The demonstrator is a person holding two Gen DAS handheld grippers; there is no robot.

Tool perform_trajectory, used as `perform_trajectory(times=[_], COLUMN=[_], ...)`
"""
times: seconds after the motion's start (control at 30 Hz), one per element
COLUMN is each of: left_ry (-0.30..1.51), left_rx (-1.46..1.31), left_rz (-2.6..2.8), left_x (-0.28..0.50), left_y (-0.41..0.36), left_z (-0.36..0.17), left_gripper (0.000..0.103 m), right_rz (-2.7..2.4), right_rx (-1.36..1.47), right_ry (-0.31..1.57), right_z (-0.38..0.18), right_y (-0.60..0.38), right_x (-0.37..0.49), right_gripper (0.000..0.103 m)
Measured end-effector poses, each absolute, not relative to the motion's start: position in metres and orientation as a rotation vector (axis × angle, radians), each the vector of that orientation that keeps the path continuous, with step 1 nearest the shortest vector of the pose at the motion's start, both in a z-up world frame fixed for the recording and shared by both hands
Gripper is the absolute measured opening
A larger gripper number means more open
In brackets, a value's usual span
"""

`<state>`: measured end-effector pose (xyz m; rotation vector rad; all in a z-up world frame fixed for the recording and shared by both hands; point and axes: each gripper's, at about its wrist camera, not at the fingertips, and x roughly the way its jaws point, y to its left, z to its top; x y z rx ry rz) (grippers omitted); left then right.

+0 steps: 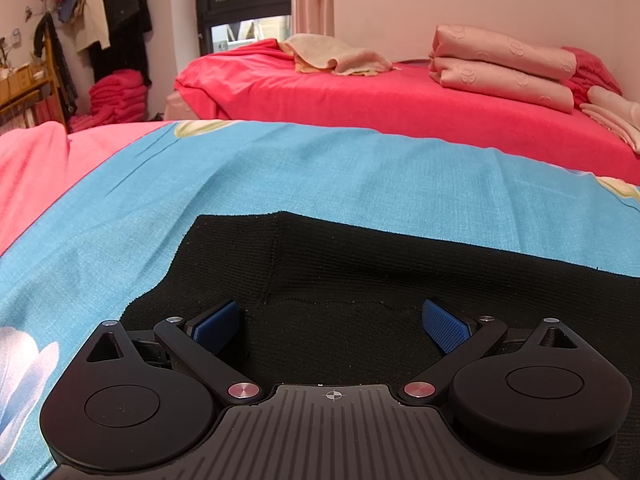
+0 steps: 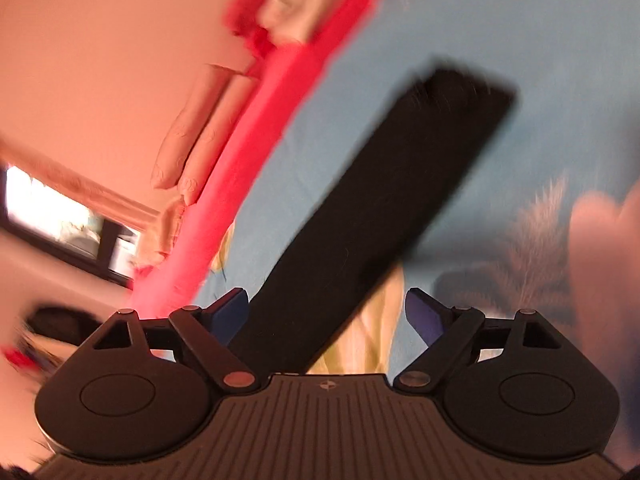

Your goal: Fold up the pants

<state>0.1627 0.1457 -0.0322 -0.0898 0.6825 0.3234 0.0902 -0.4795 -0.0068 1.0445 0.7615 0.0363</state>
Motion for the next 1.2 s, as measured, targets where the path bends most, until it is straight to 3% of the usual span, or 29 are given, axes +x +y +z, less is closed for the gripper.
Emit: perform_trajectory(times=[0.07, 0.47, 0.6, 0.63, 0.7, 0.77, 0.83, 1.0, 1.2], left_ry=[0.682, 0.682, 0.682, 0.683, 0.682, 0.681, 0.668, 0.607, 0.594], left_rx=[-0.09, -0.091, -0.088, -0.089, -0.09, -0.09, -0.092, -0.097, -0.125], left_rz=[0.323, 0.323, 0.324, 0.324, 0.324, 0.325, 0.333, 0.371, 0.399], left_x=[0.163, 0.163, 0.163, 0.163, 0.163, 0.162, 0.16, 0.151, 0.146], left_y=[0.146, 0.146, 0.145, 0.146, 0.146, 0.146, 0.146, 0.148, 0.156], left_z=[-0.032, -0.032, -0.032, -0.033, -0.033, -0.033, -0.031, -0.022, -0.018], left_gripper=[0.103, 0.103, 0.103, 0.103, 0.103, 0.103, 0.103, 0.103, 0.103], right_rz=[0.007, -0.002, -0.034, -0.057, -0.138, -0.169, -0.219, -0.183, 0.107], right_rx=[1.06, 0.975, 0.717, 0.609, 0.454, 0.454, 0.344, -0.271, -0.849], right_ry=[0.756, 0.591, 0.622, 0.636, 0.661, 0.666, 0.616, 0.356, 0.205], right_z=[-0.018, -0.029, -0.02, -0.017, -0.015, -0.013, 0.003, 0.035, -0.032], right_y=[-0.484, -0.479, -0.437, -0.424, -0.407, -0.403, -0.381, -0.24, -0.065], right_x=[0.098, 0.141, 0.141, 0.143, 0.15, 0.154, 0.149, 0.114, 0.073], right_gripper=[0.083, 0.085, 0.084, 0.077, 0.036, 0.024, 0.024, 0.023, 0.025])
